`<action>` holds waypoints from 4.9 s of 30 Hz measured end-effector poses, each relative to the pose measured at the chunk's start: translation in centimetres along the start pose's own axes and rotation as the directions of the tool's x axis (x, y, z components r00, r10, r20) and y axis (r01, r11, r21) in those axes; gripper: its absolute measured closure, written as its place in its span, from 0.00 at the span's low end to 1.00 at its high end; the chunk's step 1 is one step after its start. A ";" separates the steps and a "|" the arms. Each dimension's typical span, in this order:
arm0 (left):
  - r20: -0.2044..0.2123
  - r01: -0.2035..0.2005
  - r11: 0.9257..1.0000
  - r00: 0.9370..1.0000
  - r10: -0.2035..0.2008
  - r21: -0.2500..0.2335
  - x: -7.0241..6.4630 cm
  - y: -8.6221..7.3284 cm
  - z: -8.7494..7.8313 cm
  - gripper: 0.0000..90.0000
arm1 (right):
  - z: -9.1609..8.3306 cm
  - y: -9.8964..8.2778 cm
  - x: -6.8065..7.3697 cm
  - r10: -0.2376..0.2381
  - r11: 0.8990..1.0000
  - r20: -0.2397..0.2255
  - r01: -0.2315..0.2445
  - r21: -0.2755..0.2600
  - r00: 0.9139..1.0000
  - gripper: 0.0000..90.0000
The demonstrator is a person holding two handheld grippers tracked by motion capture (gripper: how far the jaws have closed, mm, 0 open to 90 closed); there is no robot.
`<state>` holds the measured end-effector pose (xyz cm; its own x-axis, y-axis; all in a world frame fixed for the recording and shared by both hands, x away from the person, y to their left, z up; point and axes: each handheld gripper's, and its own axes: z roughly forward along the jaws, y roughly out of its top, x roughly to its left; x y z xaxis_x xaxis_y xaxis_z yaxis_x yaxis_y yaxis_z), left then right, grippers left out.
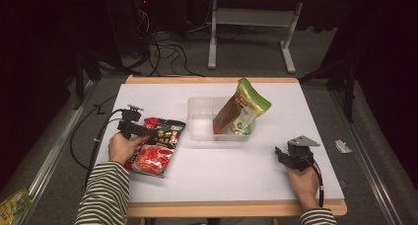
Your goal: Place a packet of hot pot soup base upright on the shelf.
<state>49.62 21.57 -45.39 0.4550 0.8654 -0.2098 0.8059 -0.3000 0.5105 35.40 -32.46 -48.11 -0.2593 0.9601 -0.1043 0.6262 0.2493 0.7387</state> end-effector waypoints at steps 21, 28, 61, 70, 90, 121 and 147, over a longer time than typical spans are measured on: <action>0.008 0.055 0.998 0.998 -0.055 -0.023 0.7 -0.1 -1.3 0.97 | 0.0 0.0 0.1 -0.010 1.000 0.008 0.010 -0.001 1.000 0.52; 0.019 0.037 0.999 0.999 -0.037 -0.024 0.1 0.0 -2.1 0.99 | 0.0 0.0 0.2 -0.016 1.000 0.012 0.016 -0.004 1.000 0.52; 0.046 -0.082 0.974 0.995 0.093 -0.211 -3.0 -1.2 -10.5 1.00 | -0.1 0.0 0.2 -0.022 1.000 0.014 0.022 -0.003 1.000 0.52; 0.036 -0.121 0.960 0.990 0.134 -0.252 -4.2 -1.3 -12.1 1.00 | -0.1 0.0 0.2 -0.022 1.000 0.014 0.022 -0.003 1.000 0.52; 0.015 -0.153 0.936 0.986 0.166 -0.318 -5.5 -1.3 -14.7 1.00 | -0.1 0.0 0.2 -0.021 1.000 0.014 0.021 -0.002 1.000 0.52; 0.047 -0.172 0.914 0.978 0.203 -0.367 -7.9 -0.1 -16.2 1.00 | -0.1 0.0 0.2 -0.022 1.000 0.014 0.022 -0.004 1.000 0.52; 0.114 -0.173 0.898 0.965 0.237 -0.404 -10.6 1.6 -17.3 1.00 | -0.1 0.0 0.2 -0.022 1.000 0.014 0.022 -0.004 1.000 0.52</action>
<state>39.53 18.91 -27.98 0.6735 0.7179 -0.1762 0.4920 -0.2574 0.8317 35.28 -32.31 -48.12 -0.2627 0.9561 -0.1297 0.6173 0.2698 0.7390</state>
